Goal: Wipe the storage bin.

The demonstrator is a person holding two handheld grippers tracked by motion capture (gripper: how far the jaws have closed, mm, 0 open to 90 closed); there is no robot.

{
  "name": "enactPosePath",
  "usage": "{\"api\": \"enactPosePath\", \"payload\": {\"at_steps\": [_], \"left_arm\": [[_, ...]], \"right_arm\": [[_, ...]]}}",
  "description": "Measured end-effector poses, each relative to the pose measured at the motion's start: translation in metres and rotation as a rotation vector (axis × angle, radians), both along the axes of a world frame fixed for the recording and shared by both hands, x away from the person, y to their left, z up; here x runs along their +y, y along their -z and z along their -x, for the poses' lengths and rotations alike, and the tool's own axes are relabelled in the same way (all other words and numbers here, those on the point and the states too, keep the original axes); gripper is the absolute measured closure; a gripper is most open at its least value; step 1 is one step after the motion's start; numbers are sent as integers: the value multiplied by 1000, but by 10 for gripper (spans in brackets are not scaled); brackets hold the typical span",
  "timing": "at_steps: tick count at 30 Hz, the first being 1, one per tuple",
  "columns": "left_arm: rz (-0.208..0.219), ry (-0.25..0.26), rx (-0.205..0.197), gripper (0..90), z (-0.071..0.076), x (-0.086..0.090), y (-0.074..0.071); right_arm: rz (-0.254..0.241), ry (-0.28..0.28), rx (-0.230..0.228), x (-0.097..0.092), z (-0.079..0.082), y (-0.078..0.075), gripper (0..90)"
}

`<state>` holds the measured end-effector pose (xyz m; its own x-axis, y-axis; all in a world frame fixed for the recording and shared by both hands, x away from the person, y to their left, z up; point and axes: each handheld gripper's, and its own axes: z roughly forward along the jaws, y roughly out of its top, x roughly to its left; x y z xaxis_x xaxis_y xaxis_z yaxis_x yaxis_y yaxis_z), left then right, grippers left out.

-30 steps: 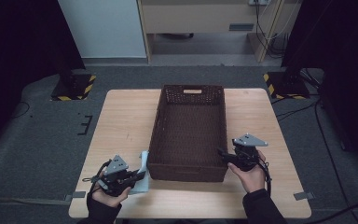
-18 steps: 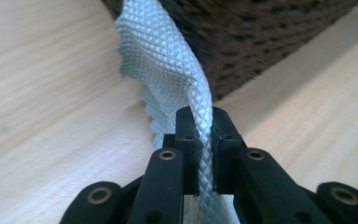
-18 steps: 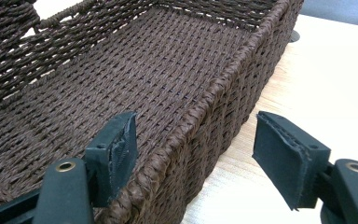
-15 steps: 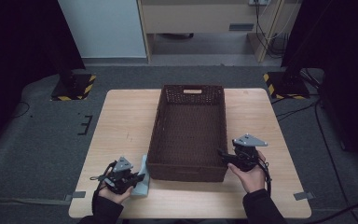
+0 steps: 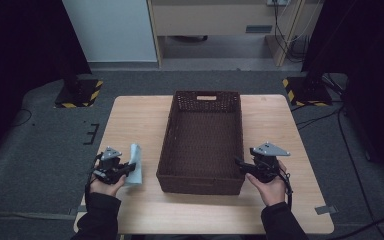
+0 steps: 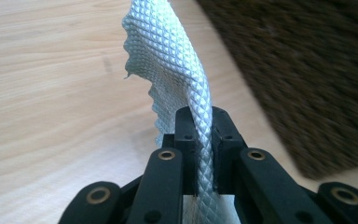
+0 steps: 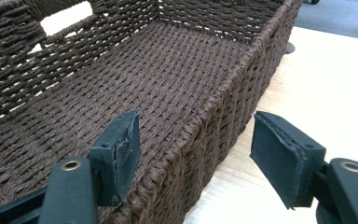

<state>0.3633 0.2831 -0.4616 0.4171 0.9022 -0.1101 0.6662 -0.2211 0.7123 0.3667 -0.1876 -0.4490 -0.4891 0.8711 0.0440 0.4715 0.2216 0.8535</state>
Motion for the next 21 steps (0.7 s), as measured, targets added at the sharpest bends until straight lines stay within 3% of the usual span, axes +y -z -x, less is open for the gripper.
{"api": "enactPosePath", "payload": {"at_steps": [3, 6, 10, 12, 16, 21], "left_arm": [[7, -40, 28, 825, -10, 7, 5], [-32, -64, 42, 824, -16, 12, 12], [-39, -96, 55, 822, -20, 19, 20], [-62, -108, 55, 817, -22, 21, 24], [-104, -105, 80, 802, -27, 21, 32], [-90, -98, 93, 746, -31, 22, 36]], "right_arm": [[-5, -1, 3, -2, 1, 1, 330], [-8, -1, 2, -3, 1, 1, 328], [-11, 2, -9, -3, 1, -2, 327], [-7, 0, -9, -3, 1, -1, 327], [-1, -6, 7, 1, 0, 4, 332], [4, -23, 12, 5, -2, 6, 346]]}}
